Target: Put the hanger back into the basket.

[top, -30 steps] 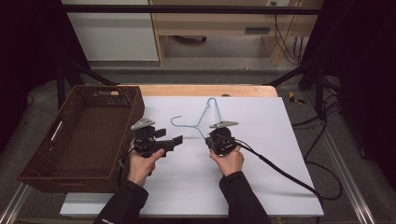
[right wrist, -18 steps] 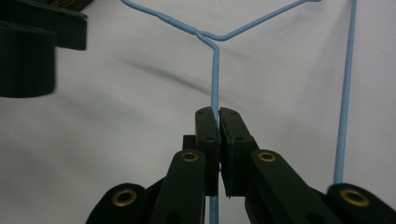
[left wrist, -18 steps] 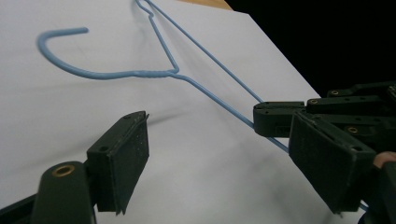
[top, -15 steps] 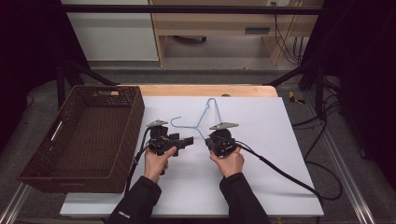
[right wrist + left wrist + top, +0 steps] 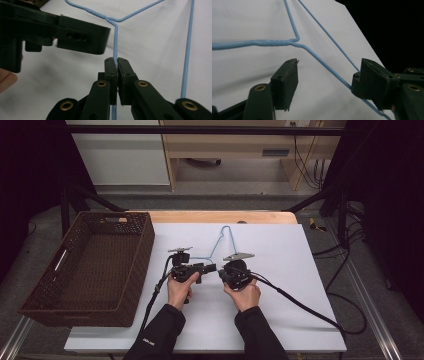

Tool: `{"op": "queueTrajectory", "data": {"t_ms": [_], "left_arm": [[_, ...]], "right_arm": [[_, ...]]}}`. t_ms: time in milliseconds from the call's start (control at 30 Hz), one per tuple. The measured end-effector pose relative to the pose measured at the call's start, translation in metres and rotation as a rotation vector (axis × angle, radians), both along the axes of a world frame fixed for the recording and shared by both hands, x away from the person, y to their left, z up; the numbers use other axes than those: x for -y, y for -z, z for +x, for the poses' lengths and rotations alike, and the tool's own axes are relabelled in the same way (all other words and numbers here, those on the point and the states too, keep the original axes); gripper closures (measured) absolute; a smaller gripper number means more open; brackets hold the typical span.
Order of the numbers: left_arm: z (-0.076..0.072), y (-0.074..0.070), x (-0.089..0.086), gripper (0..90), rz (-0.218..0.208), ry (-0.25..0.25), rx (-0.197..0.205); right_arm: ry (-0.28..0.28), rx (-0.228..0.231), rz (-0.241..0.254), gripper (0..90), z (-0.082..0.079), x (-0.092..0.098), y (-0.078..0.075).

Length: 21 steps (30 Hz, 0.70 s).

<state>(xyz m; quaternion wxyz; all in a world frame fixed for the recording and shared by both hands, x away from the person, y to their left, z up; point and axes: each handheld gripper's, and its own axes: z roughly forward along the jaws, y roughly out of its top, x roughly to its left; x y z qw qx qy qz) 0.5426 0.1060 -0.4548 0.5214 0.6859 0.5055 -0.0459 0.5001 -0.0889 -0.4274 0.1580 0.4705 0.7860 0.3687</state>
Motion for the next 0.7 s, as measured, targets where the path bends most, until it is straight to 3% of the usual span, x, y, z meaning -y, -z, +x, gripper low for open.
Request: {"op": "queueTrajectory", "data": {"t_ms": [233, 400, 433, 567, 700], "left_arm": [[0.005, 0.006, 0.011, 41.7, -0.019, -0.019, -0.043], [0.008, 0.011, 0.013, 54.8, -0.036, -0.030, -0.085], [0.009, 0.012, 0.013, 57.3, -0.023, -0.035, -0.067], [0.010, 0.013, 0.013, 67.2, -0.024, -0.051, -0.075], [0.009, 0.012, 0.013, 70.5, -0.046, -0.060, -0.089]], "right_arm": [[-0.002, 0.002, 0.007, 87.7, -0.002, 0.001, 0.001], [0.001, -0.004, 0.015, 87.7, -0.002, 0.003, 0.003], [0.000, -0.001, 0.014, 87.7, -0.002, 0.004, 0.003], [-0.003, 0.001, 0.022, 87.7, -0.003, 0.005, 0.003], [-0.004, 0.002, 0.024, 87.7, -0.004, 0.005, 0.003]]}}
